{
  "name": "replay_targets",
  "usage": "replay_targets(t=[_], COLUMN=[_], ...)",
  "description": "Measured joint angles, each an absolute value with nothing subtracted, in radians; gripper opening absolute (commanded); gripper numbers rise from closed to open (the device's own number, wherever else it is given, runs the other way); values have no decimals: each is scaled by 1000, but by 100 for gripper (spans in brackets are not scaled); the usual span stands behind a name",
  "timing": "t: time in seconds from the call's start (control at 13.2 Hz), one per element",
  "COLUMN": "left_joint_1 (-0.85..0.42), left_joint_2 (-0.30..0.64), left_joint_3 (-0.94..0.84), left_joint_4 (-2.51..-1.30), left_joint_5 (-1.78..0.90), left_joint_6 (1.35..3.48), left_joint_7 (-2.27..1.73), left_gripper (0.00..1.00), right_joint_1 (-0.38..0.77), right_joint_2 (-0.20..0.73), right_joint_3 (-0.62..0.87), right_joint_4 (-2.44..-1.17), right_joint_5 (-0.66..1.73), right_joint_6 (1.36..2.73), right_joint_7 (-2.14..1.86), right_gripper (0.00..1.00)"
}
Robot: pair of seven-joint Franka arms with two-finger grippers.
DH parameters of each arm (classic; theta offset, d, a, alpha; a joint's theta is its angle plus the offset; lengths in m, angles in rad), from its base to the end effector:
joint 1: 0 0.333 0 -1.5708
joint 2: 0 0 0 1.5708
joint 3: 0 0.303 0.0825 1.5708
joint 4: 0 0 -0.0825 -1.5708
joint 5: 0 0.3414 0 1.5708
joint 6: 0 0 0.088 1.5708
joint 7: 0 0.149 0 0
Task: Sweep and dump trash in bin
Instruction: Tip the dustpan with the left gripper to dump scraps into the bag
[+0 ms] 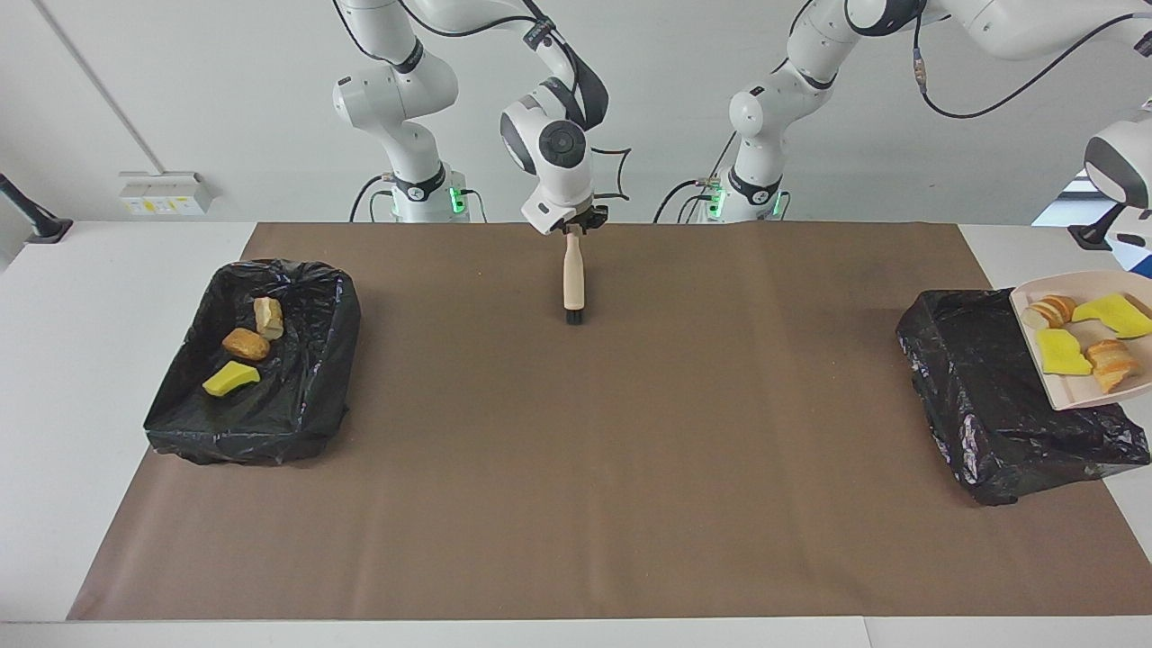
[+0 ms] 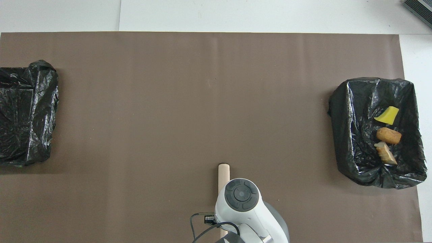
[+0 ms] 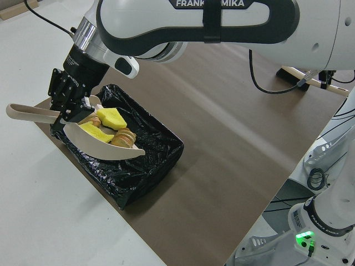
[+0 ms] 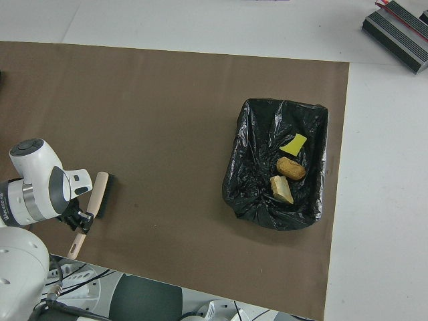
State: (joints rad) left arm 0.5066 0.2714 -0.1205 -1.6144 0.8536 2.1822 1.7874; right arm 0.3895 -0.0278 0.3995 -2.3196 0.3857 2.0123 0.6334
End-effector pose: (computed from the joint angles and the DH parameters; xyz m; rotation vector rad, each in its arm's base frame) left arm 0.5749 0.3001 0.4814 -1.5402 1.9295 0.6715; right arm 0.2794 0.3329 0.3113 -3.0191 0.0936 0.6329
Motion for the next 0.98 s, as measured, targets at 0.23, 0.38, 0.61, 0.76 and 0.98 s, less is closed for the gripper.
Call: replay_targets(t=[0.23, 0.38, 0.61, 0.76, 0.98], left_joint_1=[484, 473, 469, 448, 358], left_joint_2=[249, 235, 196, 170, 167], left_joint_3=[-121, -121, -127, -151, -169], left_joint_4=[-1657, -1660, -1624, -1586, -1576], left_joint_5=[1000, 1100, 1125, 1045, 890], left_joint_6=[2178, 2154, 2095, 2030, 1954], left_joint_7=[1684, 1650, 1631, 1631, 1608], left_gripper=[0, 0, 0, 0, 0], right_joint_1=[389, 381, 308, 246, 200], right_joint_2=[-28, -28, -30, -31, -44], right_joint_3=[399, 395, 390, 387, 384], right_joint_4=[-2318, -2307, -2262, -2220, -2151], right_joint_5=[386, 383, 337, 295, 277], right_joint_6=[2013, 2013, 2007, 1965, 1882], right_joint_7=[633, 633, 622, 612, 610], right_gripper=[79, 100, 100, 100, 100])
